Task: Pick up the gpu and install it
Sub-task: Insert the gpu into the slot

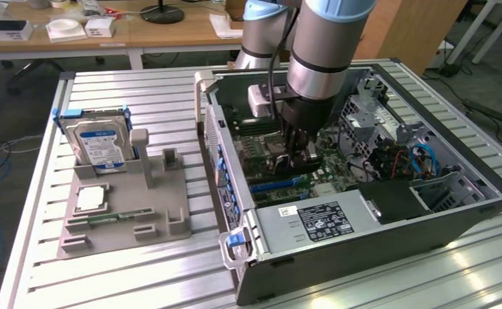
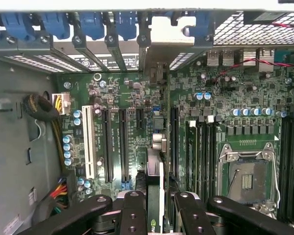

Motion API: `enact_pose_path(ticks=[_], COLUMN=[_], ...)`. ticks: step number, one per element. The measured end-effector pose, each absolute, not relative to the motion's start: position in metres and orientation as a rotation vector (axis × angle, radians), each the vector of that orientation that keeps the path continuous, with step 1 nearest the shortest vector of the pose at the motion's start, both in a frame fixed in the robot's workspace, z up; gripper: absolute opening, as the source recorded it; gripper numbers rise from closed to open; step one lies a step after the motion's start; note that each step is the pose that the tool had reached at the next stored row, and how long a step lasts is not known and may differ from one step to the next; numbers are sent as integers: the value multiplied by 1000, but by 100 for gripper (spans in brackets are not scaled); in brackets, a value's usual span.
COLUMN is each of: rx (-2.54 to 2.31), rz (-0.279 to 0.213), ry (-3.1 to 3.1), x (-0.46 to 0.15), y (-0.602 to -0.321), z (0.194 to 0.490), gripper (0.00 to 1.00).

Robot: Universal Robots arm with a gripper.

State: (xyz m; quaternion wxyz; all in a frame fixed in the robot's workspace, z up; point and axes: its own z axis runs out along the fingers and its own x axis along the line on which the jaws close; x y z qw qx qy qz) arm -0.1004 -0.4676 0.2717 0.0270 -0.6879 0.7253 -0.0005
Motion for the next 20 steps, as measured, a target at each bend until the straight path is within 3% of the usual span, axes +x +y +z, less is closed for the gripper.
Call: enact_pose_path(ticks=[20], rx=[-2124], rz=[-2], ry=[2241], x=[-107], y=[-468], z=[256], gripper=[27])
